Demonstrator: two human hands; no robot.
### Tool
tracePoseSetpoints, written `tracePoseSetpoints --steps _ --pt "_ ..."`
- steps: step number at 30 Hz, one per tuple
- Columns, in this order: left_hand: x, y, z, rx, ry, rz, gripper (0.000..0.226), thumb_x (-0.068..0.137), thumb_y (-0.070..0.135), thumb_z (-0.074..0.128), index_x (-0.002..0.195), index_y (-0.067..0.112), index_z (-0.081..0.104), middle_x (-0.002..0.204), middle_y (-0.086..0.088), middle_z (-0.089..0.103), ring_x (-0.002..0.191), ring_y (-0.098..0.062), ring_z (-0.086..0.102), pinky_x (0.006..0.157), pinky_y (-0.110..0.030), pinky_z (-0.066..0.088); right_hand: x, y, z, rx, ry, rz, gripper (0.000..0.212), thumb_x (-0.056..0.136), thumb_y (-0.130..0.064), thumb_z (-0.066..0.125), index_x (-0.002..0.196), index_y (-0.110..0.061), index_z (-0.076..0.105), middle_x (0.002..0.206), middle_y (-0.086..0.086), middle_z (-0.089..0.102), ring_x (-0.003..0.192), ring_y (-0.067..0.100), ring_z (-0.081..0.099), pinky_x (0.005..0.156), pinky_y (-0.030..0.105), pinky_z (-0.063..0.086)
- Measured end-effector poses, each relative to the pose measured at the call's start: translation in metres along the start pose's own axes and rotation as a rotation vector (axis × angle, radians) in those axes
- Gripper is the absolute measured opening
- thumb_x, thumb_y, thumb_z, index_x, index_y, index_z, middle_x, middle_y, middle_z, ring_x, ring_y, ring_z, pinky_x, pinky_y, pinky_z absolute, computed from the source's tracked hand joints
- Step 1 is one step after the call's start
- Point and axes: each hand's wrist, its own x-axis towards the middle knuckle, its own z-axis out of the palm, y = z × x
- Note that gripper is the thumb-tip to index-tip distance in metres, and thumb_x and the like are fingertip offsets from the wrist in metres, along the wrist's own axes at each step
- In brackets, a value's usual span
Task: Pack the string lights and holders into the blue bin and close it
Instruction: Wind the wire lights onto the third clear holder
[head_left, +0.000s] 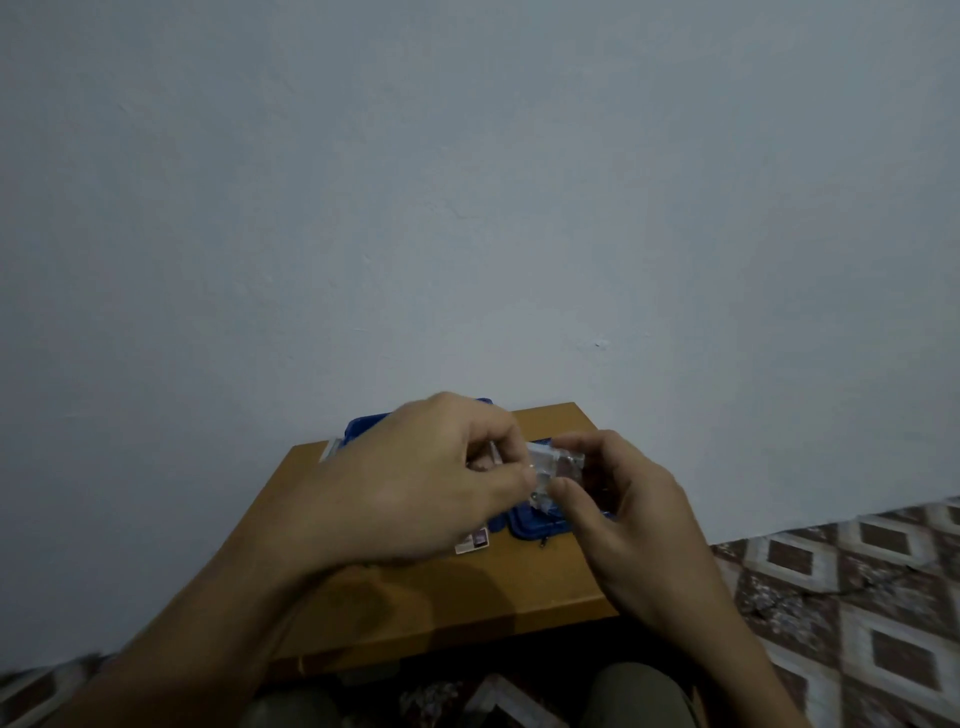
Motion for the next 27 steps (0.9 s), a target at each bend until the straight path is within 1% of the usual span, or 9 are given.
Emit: tracePoseSetpoints --steps 3,7,11,14,18,20,22,25,27 --pt "0.008 0.004 -0.014 0.001 -0.041 0.049 0.019 0.097 0.035 0.060 0.081 0.027 0.067 0.067 -0.010 0.061 0.054 -0.013 0.048 0.054 -0.029 0.040 -0.001 -0.004 -0.001 -0.015 -0.065 -0.008 0.022 0.095 -0.027 0.064 0.113 -0.038 0.061 0.089 -0.013 0.070 0.082 0.002 0.066 0.069 0.025 0.057" --pt "0.021 0.002 -0.024 0.001 0.027 0.106 0.017 0.096 0.034 0.059 0.084 0.026 0.068 0.077 -0.008 0.067 0.066 -0.024 0.058 0.065 -0.040 0.049 -0.001 -0.005 -0.006 0.108 -0.138 -0.007 0.021 0.094 -0.026 0.066 0.113 -0.037 0.064 0.098 -0.008 0.073 0.092 0.011 0.069 0.077 0.040 0.060" --pt "0.034 -0.006 -0.022 -0.084 0.044 0.117 0.016 0.097 0.023 0.060 0.085 0.017 0.067 0.061 0.015 0.060 0.051 0.001 0.051 0.054 -0.011 0.040 -0.001 -0.007 -0.011 0.201 -0.240 0.011 0.020 0.092 -0.027 0.068 0.111 -0.035 0.066 0.101 -0.006 0.073 0.095 0.016 0.069 0.082 0.046 0.059" --pt "0.042 -0.016 -0.019 -0.187 0.007 0.085 0.015 0.097 0.022 0.061 0.085 0.014 0.066 0.058 0.014 0.057 0.052 -0.005 0.045 0.053 -0.016 0.040 -0.002 -0.011 -0.015 0.309 -0.314 0.033 0.020 0.091 -0.021 0.070 0.109 -0.030 0.068 0.102 -0.002 0.072 0.098 0.019 0.070 0.086 0.048 0.059" --pt "0.047 -0.031 -0.012 -0.348 -0.055 0.022 0.015 0.089 0.025 0.065 0.083 0.012 0.068 0.064 0.004 0.057 0.055 -0.009 0.045 0.053 -0.020 0.039 -0.004 -0.014 -0.023 0.478 -0.377 0.055 0.021 0.085 -0.019 0.073 0.106 -0.021 0.071 0.099 0.001 0.073 0.094 0.019 0.071 0.083 0.038 0.061" --pt "0.046 -0.038 -0.004 -0.444 -0.084 -0.024 0.018 0.083 0.030 0.067 0.082 0.012 0.068 0.068 0.004 0.062 0.059 -0.006 0.054 0.055 -0.018 0.043 -0.004 -0.015 -0.026 0.565 -0.379 0.046 0.021 0.084 -0.019 0.076 0.104 -0.017 0.072 0.096 0.006 0.074 0.088 0.021 0.071 0.077 0.031 0.059" --pt "0.042 -0.047 0.006 -0.577 -0.108 -0.072 0.016 0.086 0.029 0.069 0.082 0.013 0.069 0.075 0.002 0.067 0.069 -0.012 0.061 0.057 -0.023 0.046 -0.004 -0.014 -0.027 0.615 -0.349 0.032 0.025 0.080 -0.021 0.080 0.104 -0.015 0.073 0.096 0.011 0.073 0.086 0.024 0.070 0.074 0.029 0.057" --pt "0.029 -0.055 0.028 -0.752 -0.107 -0.145 0.029 0.098 0.017 0.055 0.078 0.025 0.075 0.062 -0.002 0.050 0.055 -0.019 0.040 0.049 -0.026 0.025 -0.002 -0.010 -0.025 0.629 -0.269 0.037 0.033 0.072 -0.030 0.082 0.102 -0.018 0.075 0.098 0.014 0.072 0.088 0.031 0.070 0.075 0.035 0.059" --pt "0.019 -0.054 0.043 -0.889 -0.078 -0.175 0.017 0.091 0.023 0.061 0.090 0.027 0.077 0.056 0.001 0.031 0.050 -0.015 0.017 0.049 -0.029 0.011 0.000 -0.008 -0.022 0.657 -0.202 0.059 0.026 0.072 -0.025 0.081 0.098 -0.022 0.076 0.094 0.010 0.073 0.088 0.031 0.071 0.078 0.040 0.060"
